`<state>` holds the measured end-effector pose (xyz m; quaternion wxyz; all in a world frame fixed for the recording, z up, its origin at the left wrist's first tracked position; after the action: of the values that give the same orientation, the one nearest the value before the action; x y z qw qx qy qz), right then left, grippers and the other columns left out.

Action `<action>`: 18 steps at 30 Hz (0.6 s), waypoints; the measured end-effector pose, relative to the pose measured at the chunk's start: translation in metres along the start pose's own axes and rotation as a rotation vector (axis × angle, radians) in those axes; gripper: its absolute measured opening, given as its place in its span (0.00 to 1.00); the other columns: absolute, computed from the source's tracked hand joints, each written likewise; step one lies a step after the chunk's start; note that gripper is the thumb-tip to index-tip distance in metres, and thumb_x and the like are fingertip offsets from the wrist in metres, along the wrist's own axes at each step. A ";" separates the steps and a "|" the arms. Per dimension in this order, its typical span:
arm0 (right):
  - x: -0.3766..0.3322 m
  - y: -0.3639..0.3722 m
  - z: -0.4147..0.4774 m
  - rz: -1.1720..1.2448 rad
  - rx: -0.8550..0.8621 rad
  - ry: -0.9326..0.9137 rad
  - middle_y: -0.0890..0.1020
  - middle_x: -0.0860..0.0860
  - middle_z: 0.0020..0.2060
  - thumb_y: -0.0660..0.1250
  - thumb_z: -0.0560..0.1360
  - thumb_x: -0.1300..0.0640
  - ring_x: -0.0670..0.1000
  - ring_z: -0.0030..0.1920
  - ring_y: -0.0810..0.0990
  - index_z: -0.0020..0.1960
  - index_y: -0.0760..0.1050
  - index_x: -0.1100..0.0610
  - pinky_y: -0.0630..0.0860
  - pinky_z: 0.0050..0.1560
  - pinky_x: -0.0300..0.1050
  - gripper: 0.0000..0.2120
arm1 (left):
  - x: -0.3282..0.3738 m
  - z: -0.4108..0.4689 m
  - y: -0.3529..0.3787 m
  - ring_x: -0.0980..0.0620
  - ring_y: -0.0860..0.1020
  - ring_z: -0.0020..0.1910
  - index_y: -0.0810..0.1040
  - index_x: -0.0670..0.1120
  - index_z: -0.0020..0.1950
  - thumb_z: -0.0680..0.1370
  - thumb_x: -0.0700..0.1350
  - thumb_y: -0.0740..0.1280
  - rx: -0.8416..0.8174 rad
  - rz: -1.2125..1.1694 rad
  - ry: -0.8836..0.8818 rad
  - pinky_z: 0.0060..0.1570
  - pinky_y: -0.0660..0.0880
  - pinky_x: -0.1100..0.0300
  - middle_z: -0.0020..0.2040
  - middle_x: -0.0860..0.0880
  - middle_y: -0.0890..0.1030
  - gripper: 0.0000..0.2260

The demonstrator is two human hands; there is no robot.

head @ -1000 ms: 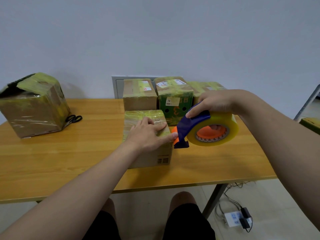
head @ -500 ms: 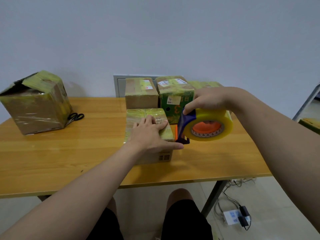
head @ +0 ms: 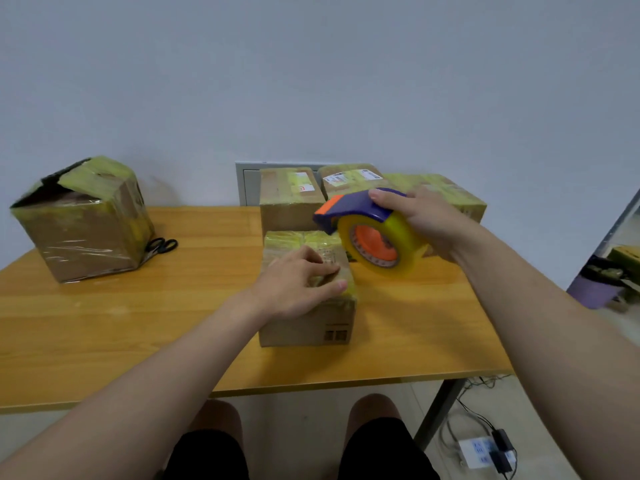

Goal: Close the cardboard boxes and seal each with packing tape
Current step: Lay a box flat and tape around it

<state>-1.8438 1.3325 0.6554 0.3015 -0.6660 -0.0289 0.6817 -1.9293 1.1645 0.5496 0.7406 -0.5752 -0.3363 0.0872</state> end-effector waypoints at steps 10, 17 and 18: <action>0.010 0.082 0.025 0.369 0.111 -0.081 0.88 0.51 0.39 0.63 0.83 0.46 0.49 0.40 0.86 0.49 0.85 0.55 0.80 0.44 0.43 0.16 | -0.022 -0.024 -0.023 0.62 0.81 0.59 0.89 0.54 0.55 0.83 0.58 0.66 0.005 -0.323 0.170 0.57 0.79 0.53 0.60 0.60 0.85 0.14; 0.010 0.108 0.026 0.449 0.328 -0.174 0.81 0.43 0.28 0.66 0.82 0.51 0.40 0.31 0.79 0.40 0.79 0.55 0.74 0.34 0.37 0.13 | 0.004 -0.069 -0.065 0.55 0.76 0.26 0.82 0.47 0.31 0.84 0.56 0.62 0.816 -0.208 0.201 0.25 0.71 0.52 0.28 0.55 0.79 0.25; 0.011 0.109 0.025 0.463 0.334 -0.186 0.81 0.42 0.28 0.67 0.82 0.51 0.39 0.31 0.79 0.40 0.78 0.55 0.74 0.34 0.35 0.13 | 0.014 -0.072 -0.062 0.56 0.74 0.25 0.81 0.47 0.30 0.85 0.55 0.62 0.870 -0.207 0.213 0.24 0.70 0.56 0.27 0.55 0.78 0.25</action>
<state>-1.9073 1.2572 0.6006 0.2395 -0.5307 0.2086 0.7858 -1.8916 1.0945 0.6037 0.9485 -0.1799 -0.2460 0.0862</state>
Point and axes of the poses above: each hand's wrist, its own z-axis towards the middle knuckle, its own y-axis out of the palm, x = y × z, the point moved 9 cm from there along z, towards the middle knuckle
